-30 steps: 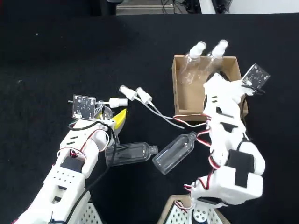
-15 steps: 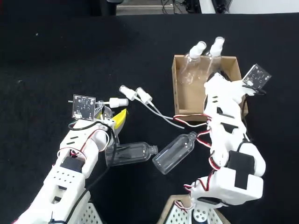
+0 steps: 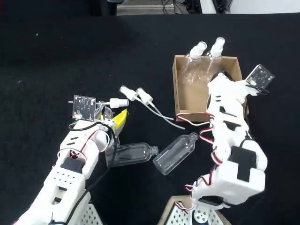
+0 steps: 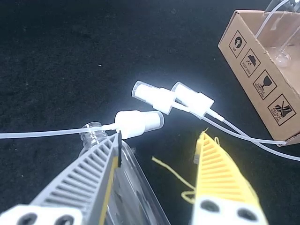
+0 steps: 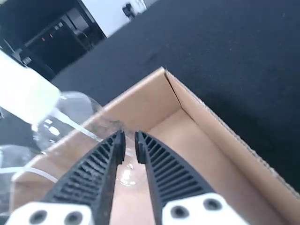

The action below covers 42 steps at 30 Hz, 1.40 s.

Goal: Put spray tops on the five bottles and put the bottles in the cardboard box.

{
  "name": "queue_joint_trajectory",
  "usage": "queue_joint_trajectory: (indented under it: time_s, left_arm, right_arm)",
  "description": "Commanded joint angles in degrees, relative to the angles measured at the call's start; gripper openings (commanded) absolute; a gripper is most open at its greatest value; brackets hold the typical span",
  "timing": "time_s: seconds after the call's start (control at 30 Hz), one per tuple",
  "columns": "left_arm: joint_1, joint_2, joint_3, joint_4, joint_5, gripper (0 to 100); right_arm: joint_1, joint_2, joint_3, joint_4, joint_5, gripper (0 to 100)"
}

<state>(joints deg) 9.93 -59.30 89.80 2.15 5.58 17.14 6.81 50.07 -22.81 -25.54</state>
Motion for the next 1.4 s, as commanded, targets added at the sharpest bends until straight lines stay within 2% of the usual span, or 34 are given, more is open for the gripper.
queue_joint_trajectory:
  time_s: [0.0,0.3,1.37]
  left_arm:
    - [0.13,-1.14,-0.84,-1.41,0.35,25]
    - [0.13,-1.14,-0.75,-1.41,0.35,25]
    - [0.13,-1.14,-0.75,-1.41,0.35,26]
  right_arm:
    - [1.14,-0.22,-3.91,-1.41,0.62,1.1]
    - [-1.58,0.31,-3.38,-0.97,1.05,1.1]
    - [-3.43,-0.22,-1.71,-1.05,1.14,1.1]
